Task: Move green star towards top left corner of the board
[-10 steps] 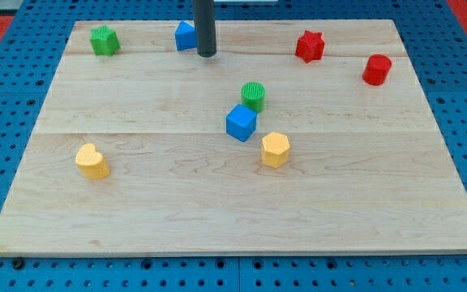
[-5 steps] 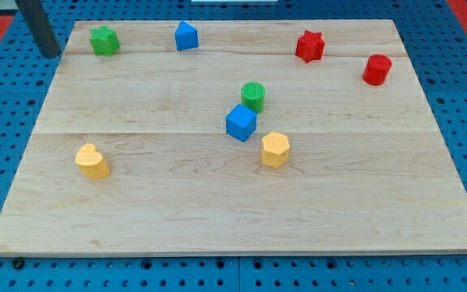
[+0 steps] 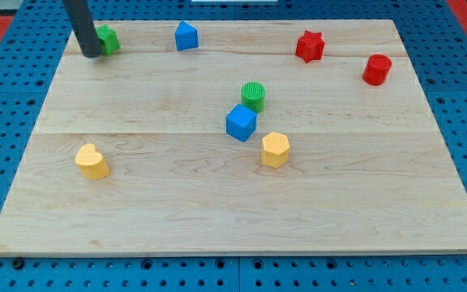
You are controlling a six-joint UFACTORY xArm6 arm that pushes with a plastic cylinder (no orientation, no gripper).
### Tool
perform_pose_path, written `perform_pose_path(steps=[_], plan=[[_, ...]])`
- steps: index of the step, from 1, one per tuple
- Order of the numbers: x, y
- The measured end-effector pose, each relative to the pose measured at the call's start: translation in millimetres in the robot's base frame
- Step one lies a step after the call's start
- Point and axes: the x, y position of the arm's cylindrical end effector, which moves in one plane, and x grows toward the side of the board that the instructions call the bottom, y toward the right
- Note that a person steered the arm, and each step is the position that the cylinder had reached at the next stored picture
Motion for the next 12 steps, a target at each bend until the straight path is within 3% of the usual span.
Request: perform_pose_path(steps=[1, 2, 6, 7, 9, 10, 11, 12], plan=[[-32, 35], [-33, -17], [-21, 77], [-65, 58], [-50, 41], [-40, 7], [-40, 22], [-35, 94]])
